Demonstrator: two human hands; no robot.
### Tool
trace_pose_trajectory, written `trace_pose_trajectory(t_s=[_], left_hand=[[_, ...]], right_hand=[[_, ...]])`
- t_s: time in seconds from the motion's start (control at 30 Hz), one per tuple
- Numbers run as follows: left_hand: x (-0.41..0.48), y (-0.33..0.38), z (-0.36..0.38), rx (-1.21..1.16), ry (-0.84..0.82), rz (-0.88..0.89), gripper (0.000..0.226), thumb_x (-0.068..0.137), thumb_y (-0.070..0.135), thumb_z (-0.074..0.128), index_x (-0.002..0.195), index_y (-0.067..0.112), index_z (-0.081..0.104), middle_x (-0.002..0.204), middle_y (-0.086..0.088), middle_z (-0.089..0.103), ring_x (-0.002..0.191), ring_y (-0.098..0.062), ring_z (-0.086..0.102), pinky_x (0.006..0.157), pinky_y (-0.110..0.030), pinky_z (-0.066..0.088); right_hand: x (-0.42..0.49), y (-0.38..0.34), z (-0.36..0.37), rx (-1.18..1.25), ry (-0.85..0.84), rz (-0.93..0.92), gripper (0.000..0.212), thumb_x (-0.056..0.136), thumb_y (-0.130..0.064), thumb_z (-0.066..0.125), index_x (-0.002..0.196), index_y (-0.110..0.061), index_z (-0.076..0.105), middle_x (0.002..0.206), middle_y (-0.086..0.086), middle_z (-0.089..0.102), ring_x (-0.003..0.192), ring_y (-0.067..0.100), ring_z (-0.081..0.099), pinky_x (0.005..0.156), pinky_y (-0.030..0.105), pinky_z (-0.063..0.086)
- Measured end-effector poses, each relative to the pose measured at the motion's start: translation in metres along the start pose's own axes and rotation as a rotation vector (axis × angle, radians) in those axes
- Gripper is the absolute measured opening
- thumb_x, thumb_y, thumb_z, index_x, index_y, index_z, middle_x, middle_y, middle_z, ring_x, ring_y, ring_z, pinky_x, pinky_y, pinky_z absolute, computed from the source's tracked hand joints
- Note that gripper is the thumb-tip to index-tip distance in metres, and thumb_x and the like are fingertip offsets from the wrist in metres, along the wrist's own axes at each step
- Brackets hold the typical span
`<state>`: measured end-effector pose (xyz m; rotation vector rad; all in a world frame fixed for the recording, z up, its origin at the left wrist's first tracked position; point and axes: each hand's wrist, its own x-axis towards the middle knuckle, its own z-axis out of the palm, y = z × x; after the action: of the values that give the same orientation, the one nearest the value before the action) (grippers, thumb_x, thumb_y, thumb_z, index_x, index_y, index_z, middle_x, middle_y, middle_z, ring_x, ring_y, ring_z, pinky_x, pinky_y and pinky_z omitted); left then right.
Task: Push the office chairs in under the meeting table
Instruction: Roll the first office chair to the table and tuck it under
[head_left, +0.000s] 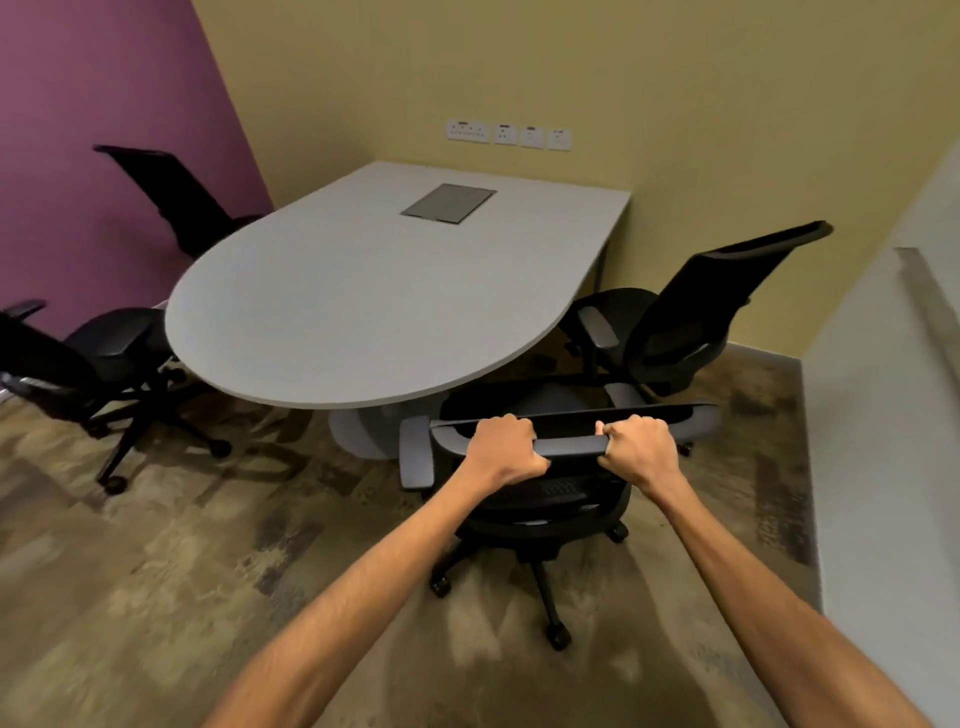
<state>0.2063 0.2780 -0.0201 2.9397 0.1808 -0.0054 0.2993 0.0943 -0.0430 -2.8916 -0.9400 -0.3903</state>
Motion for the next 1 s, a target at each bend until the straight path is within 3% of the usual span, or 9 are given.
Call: trace_pose_trajectory(t_s=[0.13,0.27,0.37,0.47,0.6,0.73,0.87,1.0], left_hand=[[0.016,-0.014,-0.001,0.040,0.040,-0.130,0.039,0.076,0.048,0.058,0.054,0.017,0.049,0.051,0.006,0.042,0.059,-0.024,0.057,0.064,-0.033,0.048],[0.037,-0.026,-0.004,0.055,0.044,-0.245,0.034,0.071,0.041,0.056,0.052,0.015,0.047,0.051,0.001,0.047,0.054,-0.026,0.055,0.060,-0.034,0.048],[0.058,-0.038,-0.004,0.081,0.044,-0.291,0.033,0.065,0.030,0.058,0.049,0.016,0.033,0.048,-0.001,0.037,0.046,-0.023,0.035,0.053,-0.034,0.040],[0.076,-0.051,-0.005,0.106,0.036,-0.315,0.029,0.063,0.025,0.056,0.050,0.015,0.033,0.047,-0.002,0.035,0.046,-0.021,0.028,0.053,-0.032,0.033],[0.102,-0.068,-0.008,0.152,0.025,-0.339,0.020,0.064,0.024,0.053,0.054,0.013,0.040,0.051,-0.005,0.042,0.048,-0.023,0.034,0.053,-0.033,0.033],[0.122,-0.084,-0.014,0.150,0.027,-0.359,0.017,0.066,0.021,0.053,0.056,0.013,0.042,0.056,-0.008,0.049,0.052,-0.026,0.040,0.056,-0.035,0.040],[0.137,-0.086,-0.016,0.146,0.023,-0.371,0.013,0.068,0.021,0.053,0.061,0.011,0.051,0.064,-0.012,0.061,0.057,-0.029,0.046,0.059,-0.035,0.038],[0.144,-0.087,-0.017,0.146,0.010,-0.407,0.013,0.067,0.021,0.053,0.060,0.011,0.049,0.064,-0.012,0.062,0.062,-0.033,0.057,0.062,-0.036,0.044]], right_hand=[[0.044,0.002,0.014,0.039,-0.012,-0.104,0.027,0.089,-0.026,0.056,0.076,-0.013,0.075,0.063,0.011,0.069,0.061,0.033,0.064,0.056,0.032,0.035],[0.083,0.003,0.023,0.066,-0.038,-0.175,0.023,0.085,-0.023,0.058,0.076,-0.012,0.076,0.058,0.010,0.067,0.054,0.031,0.062,0.053,0.029,0.032],[0.111,0.005,0.031,0.106,-0.060,-0.247,0.019,0.082,-0.022,0.060,0.078,-0.015,0.076,0.053,0.006,0.064,0.048,0.028,0.060,0.050,0.027,0.033],[0.139,0.011,0.040,0.112,-0.062,-0.336,0.015,0.079,-0.029,0.065,0.070,-0.018,0.072,0.050,0.001,0.062,0.045,0.024,0.058,0.049,0.026,0.034],[0.176,0.011,0.048,0.105,-0.076,-0.376,0.029,0.077,-0.041,0.063,0.057,-0.020,0.062,0.046,-0.001,0.057,0.043,0.023,0.055,0.049,0.027,0.035],[0.216,0.017,0.040,0.035,-0.193,-0.407,0.021,0.066,-0.037,0.056,0.066,-0.019,0.067,0.054,0.000,0.054,0.052,0.025,0.050,0.056,0.029,0.039],[0.236,0.027,0.042,0.032,-0.186,-0.422,0.030,0.084,-0.037,0.051,0.070,-0.017,0.069,0.054,0.000,0.051,0.051,0.023,0.043,0.055,0.030,0.034],[0.243,0.027,0.041,0.030,-0.218,-0.462,0.023,0.080,-0.030,0.053,0.071,-0.015,0.068,0.054,-0.001,0.051,0.052,0.023,0.044,0.054,0.030,0.034]])
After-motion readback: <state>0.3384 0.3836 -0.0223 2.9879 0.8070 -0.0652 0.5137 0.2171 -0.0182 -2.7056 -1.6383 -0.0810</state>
